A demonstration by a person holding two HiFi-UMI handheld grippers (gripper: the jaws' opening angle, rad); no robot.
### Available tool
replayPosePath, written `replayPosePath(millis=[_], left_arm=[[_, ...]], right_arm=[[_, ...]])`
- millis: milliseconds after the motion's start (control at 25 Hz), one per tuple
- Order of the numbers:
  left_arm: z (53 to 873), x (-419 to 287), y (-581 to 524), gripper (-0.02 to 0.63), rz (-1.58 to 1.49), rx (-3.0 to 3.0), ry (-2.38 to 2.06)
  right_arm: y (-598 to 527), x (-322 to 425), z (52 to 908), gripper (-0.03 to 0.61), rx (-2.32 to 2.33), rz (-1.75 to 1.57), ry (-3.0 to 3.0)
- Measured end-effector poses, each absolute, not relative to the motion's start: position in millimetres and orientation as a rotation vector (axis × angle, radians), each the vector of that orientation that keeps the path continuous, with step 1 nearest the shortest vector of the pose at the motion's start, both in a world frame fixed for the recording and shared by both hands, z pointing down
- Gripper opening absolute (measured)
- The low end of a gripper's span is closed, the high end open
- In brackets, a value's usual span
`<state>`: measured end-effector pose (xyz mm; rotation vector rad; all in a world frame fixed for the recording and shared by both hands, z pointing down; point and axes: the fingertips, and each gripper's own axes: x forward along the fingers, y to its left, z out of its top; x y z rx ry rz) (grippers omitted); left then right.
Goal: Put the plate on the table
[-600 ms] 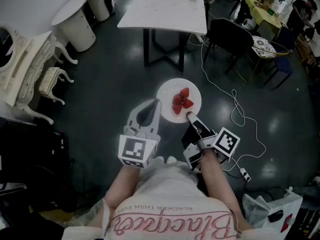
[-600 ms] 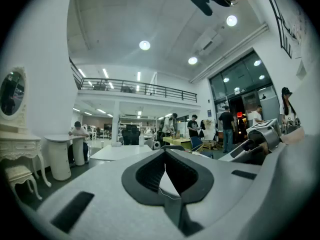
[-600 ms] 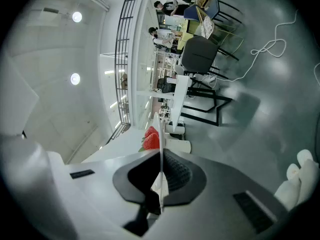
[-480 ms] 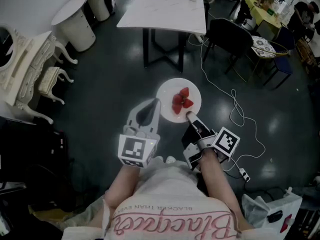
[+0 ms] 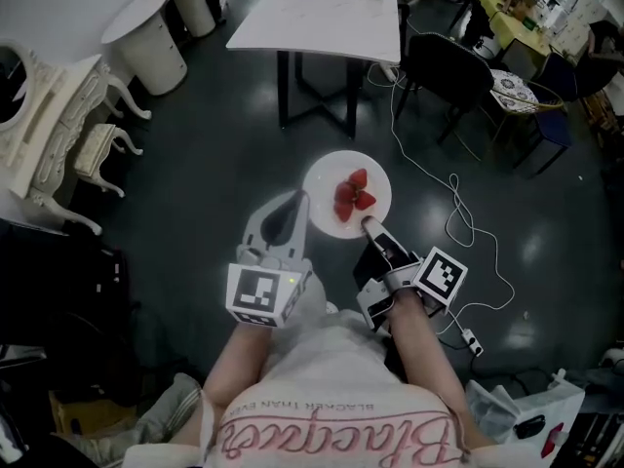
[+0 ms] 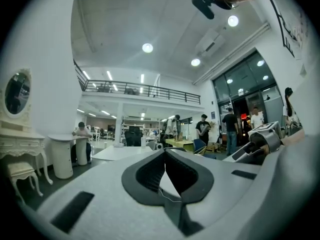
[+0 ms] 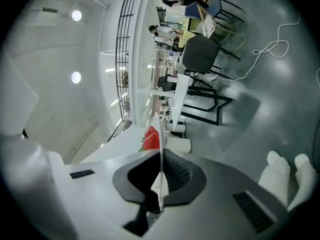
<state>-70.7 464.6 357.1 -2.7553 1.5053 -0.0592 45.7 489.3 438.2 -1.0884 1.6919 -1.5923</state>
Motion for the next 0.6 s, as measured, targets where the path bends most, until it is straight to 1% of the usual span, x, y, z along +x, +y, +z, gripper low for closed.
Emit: replayPosePath(millis=[320,600], left_arm=[[363,-70,437,0.006,-0.063,-2.742,1.538],[361,-71,379,0.006,-0.056,-2.753,1.530]], right_arm=[[462,46,437,0.011,-1.048,-1.580,1.735],[409,42,439,0.011,-1.066,-1.583,1.753]])
